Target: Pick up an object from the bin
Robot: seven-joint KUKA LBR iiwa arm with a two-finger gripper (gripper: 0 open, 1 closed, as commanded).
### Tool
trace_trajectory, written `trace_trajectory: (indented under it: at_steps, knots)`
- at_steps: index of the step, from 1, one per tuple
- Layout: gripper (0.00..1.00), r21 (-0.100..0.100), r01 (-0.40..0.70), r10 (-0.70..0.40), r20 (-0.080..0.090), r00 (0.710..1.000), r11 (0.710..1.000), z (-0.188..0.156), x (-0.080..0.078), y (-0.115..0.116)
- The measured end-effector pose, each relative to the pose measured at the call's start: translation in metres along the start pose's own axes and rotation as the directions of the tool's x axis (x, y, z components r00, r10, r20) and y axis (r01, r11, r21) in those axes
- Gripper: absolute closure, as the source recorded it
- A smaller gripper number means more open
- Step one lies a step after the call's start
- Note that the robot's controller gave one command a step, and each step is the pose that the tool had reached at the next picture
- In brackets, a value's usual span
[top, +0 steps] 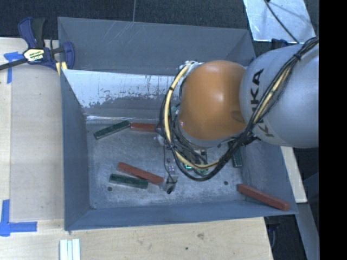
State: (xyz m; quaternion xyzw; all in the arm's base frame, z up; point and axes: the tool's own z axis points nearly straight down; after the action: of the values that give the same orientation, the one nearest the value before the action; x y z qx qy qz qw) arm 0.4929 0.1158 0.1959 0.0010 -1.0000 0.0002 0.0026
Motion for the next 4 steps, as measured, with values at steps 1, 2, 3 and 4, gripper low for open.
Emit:
trace_trajectory:
  at_steps: [1,2,3,4]
  knots:
    - [0.0,0.0,0.04,-0.04,0.001,0.999,0.999,0.13,-0.007,-0.002]
    - [0.0,0.004,0.482,-0.482,0.011,0.876,0.876,0.095,-0.023,-0.011]
    - [0.0,0.001,0.484,-0.484,0.011,0.875,0.875,0.096,-0.022,0.034]
    - [0.0,0.003,0.531,-0.531,0.003,0.847,0.847,0.127,-0.025,0.005]
